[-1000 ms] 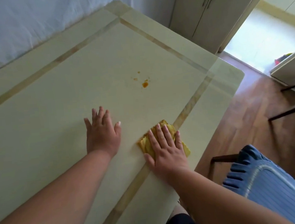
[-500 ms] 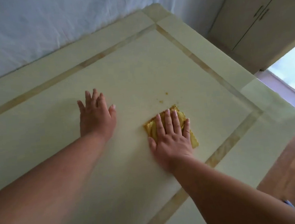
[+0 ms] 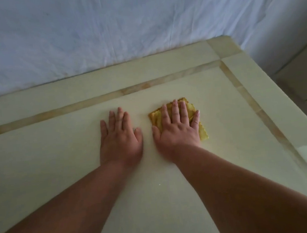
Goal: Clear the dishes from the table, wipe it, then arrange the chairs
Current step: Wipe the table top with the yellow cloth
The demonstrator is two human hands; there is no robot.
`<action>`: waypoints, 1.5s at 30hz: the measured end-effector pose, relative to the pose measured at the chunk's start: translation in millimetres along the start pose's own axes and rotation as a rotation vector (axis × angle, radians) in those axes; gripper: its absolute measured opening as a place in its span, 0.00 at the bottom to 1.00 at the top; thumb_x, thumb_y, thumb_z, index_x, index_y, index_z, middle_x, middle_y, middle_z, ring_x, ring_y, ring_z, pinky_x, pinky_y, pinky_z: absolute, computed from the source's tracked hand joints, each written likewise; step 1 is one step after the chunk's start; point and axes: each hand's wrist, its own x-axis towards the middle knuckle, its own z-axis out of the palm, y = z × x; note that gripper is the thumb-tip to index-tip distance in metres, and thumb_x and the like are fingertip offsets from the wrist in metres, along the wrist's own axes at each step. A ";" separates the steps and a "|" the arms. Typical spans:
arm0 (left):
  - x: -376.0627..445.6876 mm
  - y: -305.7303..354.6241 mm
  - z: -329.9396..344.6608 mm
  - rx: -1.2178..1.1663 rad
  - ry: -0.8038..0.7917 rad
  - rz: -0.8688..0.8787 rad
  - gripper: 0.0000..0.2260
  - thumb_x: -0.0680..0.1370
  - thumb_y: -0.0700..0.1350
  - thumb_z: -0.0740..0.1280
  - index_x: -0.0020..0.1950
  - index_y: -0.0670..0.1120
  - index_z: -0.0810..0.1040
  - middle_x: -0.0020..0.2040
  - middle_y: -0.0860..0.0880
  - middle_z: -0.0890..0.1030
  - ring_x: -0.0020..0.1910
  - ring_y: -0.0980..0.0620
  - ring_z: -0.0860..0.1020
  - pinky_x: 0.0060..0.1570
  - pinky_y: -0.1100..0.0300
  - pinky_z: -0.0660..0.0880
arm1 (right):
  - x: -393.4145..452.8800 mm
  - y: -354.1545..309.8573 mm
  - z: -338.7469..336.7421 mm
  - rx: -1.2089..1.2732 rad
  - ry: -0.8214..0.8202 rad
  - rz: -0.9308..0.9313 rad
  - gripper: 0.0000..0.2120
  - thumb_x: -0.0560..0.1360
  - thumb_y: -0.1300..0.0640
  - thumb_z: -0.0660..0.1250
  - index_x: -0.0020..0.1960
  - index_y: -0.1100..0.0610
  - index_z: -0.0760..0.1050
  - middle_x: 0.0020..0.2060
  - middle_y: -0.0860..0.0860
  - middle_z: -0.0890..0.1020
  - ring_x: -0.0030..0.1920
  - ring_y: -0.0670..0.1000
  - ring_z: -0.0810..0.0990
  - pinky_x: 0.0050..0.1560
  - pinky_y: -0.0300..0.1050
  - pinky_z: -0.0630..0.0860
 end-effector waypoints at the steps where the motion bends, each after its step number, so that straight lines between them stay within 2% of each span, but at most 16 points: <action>1: 2.4 -0.4 1.8 -0.001 0.005 -0.002 0.35 0.82 0.59 0.49 0.84 0.41 0.64 0.87 0.43 0.59 0.87 0.41 0.54 0.84 0.37 0.49 | 17.1 -3.4 -2.5 -0.009 0.002 -0.010 0.40 0.81 0.32 0.41 0.88 0.47 0.37 0.87 0.53 0.35 0.86 0.57 0.29 0.80 0.73 0.31; 7: -0.1 -0.2 2.3 0.037 -0.007 0.020 0.34 0.84 0.58 0.49 0.85 0.41 0.63 0.87 0.42 0.58 0.87 0.41 0.54 0.84 0.37 0.52 | 94.9 -23.1 -20.1 -0.035 0.037 -0.027 0.40 0.81 0.31 0.41 0.88 0.47 0.38 0.88 0.54 0.38 0.87 0.57 0.33 0.80 0.74 0.32; 12: 1.6 1.3 -1.4 0.077 -0.082 0.014 0.34 0.84 0.58 0.45 0.87 0.43 0.54 0.89 0.45 0.49 0.88 0.44 0.45 0.84 0.39 0.46 | 141.8 -37.2 -28.4 -0.065 0.044 -0.034 0.40 0.81 0.31 0.40 0.88 0.47 0.38 0.88 0.54 0.38 0.87 0.58 0.34 0.81 0.74 0.34; 16: 0.1 1.8 -0.9 0.069 -0.049 0.011 0.34 0.84 0.57 0.47 0.86 0.41 0.58 0.88 0.44 0.53 0.88 0.43 0.49 0.84 0.39 0.49 | 164.7 -45.6 -35.5 -0.054 0.061 -0.033 0.40 0.82 0.32 0.41 0.89 0.47 0.40 0.88 0.54 0.40 0.87 0.58 0.35 0.81 0.74 0.34; 24: 1.0 1.8 -2.9 0.070 -0.067 0.004 0.34 0.84 0.58 0.46 0.87 0.43 0.57 0.89 0.45 0.52 0.88 0.44 0.47 0.84 0.40 0.47 | 167.2 -42.9 -36.0 -0.043 0.055 -0.051 0.40 0.82 0.31 0.41 0.88 0.47 0.39 0.88 0.53 0.39 0.87 0.57 0.35 0.82 0.73 0.35; 27: 1.5 0.9 -3.5 0.065 -0.077 0.002 0.34 0.83 0.58 0.45 0.87 0.44 0.57 0.89 0.45 0.51 0.88 0.45 0.47 0.85 0.40 0.46 | 148.9 -32.1 -31.7 -0.038 0.057 -0.066 0.40 0.82 0.30 0.41 0.88 0.46 0.39 0.88 0.52 0.40 0.87 0.56 0.36 0.82 0.72 0.35; 32: -3.2 3.2 -5.9 0.039 -0.029 0.012 0.35 0.82 0.60 0.47 0.85 0.42 0.62 0.87 0.43 0.58 0.87 0.42 0.53 0.84 0.38 0.48 | 87.0 -4.7 -19.7 -0.015 0.064 -0.038 0.39 0.82 0.30 0.42 0.89 0.46 0.41 0.88 0.51 0.40 0.87 0.55 0.36 0.83 0.70 0.35; 38: -0.3 3.4 -5.5 0.017 -0.040 0.000 0.30 0.84 0.55 0.52 0.84 0.42 0.61 0.88 0.43 0.56 0.87 0.42 0.51 0.84 0.38 0.46 | -18.4 37.3 4.8 -0.018 0.072 -0.016 0.40 0.82 0.29 0.40 0.88 0.45 0.39 0.88 0.50 0.39 0.87 0.53 0.34 0.83 0.68 0.35; 42: 0.2 -0.1 -7.3 0.041 -0.070 0.018 0.29 0.85 0.53 0.54 0.84 0.40 0.62 0.87 0.41 0.57 0.86 0.40 0.53 0.83 0.36 0.49 | -92.5 63.9 19.9 -0.006 0.086 0.009 0.40 0.82 0.30 0.40 0.89 0.45 0.40 0.89 0.50 0.40 0.87 0.53 0.34 0.83 0.68 0.35; 45: 1.2 4.0 -16.2 0.088 -0.140 0.024 0.33 0.87 0.58 0.52 0.84 0.37 0.60 0.87 0.38 0.57 0.86 0.37 0.54 0.82 0.34 0.51 | -150.1 88.5 28.7 0.006 0.079 0.019 0.39 0.83 0.30 0.42 0.89 0.45 0.41 0.89 0.50 0.41 0.87 0.53 0.35 0.83 0.68 0.35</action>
